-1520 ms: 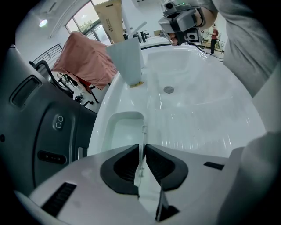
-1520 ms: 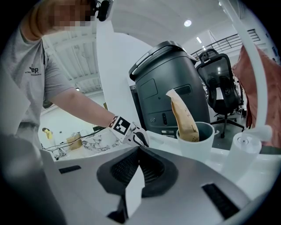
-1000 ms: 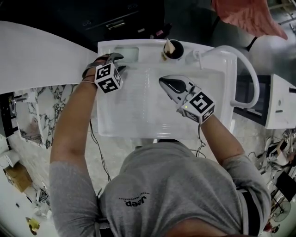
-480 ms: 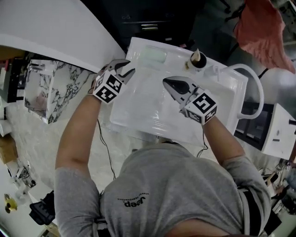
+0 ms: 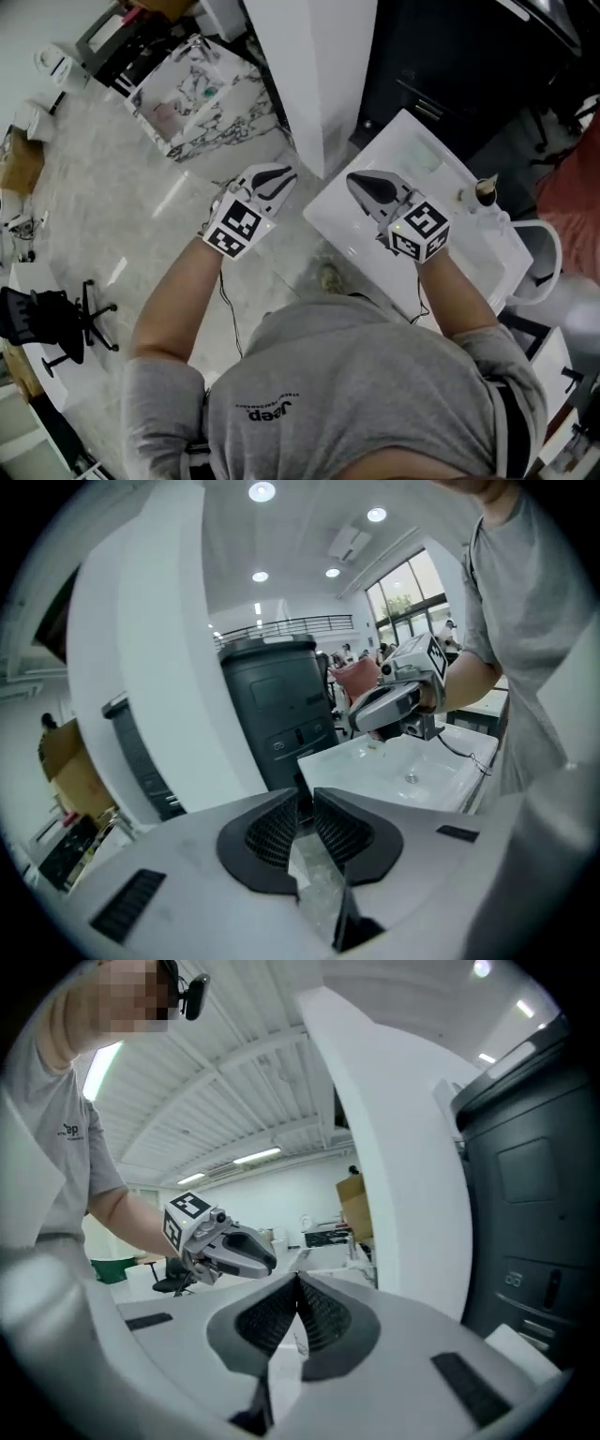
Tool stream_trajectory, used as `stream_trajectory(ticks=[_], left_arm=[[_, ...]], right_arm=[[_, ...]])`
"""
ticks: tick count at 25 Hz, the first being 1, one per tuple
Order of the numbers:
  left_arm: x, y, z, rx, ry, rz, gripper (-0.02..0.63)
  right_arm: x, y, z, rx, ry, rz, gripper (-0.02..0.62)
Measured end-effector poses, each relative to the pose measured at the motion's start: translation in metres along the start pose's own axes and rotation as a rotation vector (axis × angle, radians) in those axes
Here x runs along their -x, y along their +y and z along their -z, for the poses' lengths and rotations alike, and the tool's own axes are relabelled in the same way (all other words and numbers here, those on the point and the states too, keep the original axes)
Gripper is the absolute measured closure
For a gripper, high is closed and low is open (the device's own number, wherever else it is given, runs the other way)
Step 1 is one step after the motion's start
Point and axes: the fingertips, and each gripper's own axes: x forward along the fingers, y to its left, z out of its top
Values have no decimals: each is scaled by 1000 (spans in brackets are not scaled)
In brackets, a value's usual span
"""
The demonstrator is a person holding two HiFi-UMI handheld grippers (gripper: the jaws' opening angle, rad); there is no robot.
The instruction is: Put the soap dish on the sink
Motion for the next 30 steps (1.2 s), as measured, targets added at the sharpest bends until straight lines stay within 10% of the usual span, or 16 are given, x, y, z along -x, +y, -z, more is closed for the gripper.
stream_trajectory(ticks=[18,30], left_arm=[[462,-56,156,511,-183,-713,592],[548,-94,184,706,-332,-957,592]], right_arm=[[-200,350,-41,152,98,-516,537],[-229,427,-38,151,159,-698,537]])
